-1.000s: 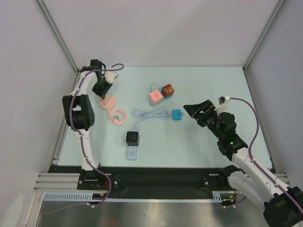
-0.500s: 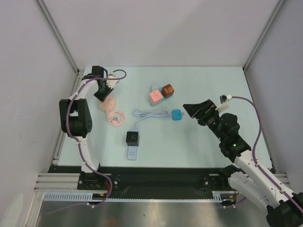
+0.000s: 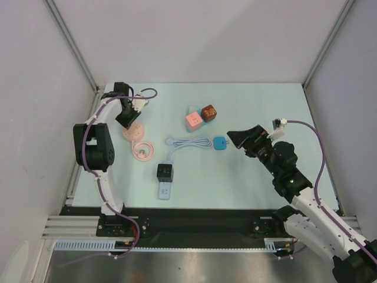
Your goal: Insert the plug
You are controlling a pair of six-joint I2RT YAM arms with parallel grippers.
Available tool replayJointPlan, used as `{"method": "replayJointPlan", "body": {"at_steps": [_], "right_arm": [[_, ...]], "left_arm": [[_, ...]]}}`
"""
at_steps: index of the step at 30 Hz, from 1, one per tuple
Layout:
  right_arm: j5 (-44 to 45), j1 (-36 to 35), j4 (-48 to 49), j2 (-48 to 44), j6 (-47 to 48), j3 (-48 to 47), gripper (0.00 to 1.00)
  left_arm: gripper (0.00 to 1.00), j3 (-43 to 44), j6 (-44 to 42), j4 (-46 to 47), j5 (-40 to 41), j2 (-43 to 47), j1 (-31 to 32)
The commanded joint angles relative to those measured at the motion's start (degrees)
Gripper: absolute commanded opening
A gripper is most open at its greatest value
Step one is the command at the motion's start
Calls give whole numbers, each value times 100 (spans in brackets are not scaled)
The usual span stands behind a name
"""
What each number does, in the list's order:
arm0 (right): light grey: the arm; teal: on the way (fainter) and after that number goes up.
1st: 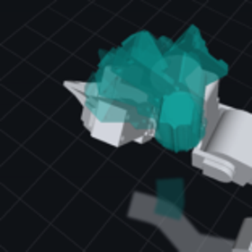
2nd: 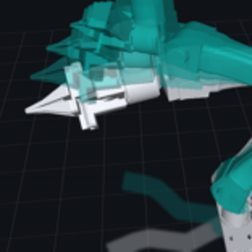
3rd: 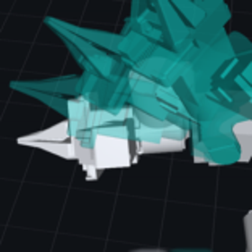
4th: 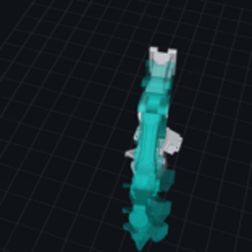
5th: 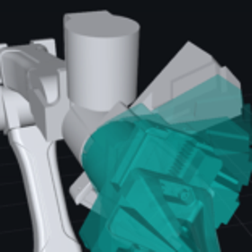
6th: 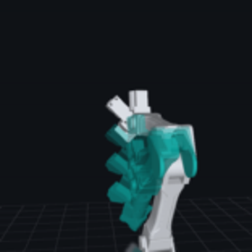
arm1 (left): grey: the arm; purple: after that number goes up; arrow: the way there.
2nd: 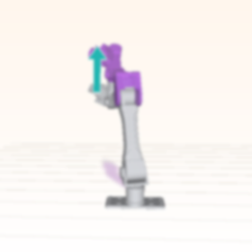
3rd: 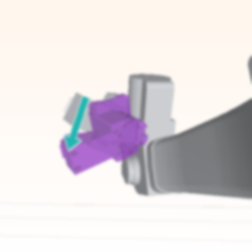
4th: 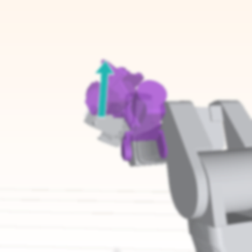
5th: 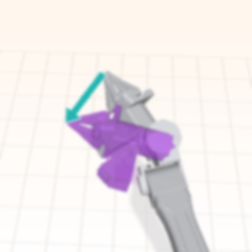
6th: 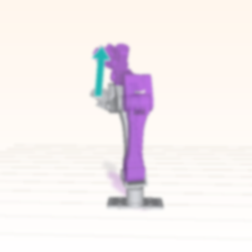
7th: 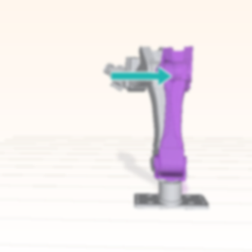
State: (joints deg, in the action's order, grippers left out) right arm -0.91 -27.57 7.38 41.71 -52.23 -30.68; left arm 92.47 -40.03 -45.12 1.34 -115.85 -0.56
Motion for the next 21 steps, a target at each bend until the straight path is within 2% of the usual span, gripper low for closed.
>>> {"method": "replayJointPlan", "body": {"at_steps": [1,9,14,21], "right_arm": [[91,-38,18,82,221,-316,100],[-32,-266,-87,723,257,-720,100],[-32,-301,-263,698,353,-844,100],[239,-521,-456,522,520,-896,100]], "left_arm": [[0,-27,-268,-1289,-222,-868,-111],[0,622,-962,-1394,-143,-1273,-287],[0,939,-1200,-1595,-222,-1651,-278],[0,686,-1297,-1491,-143,-1581,-305]]}}
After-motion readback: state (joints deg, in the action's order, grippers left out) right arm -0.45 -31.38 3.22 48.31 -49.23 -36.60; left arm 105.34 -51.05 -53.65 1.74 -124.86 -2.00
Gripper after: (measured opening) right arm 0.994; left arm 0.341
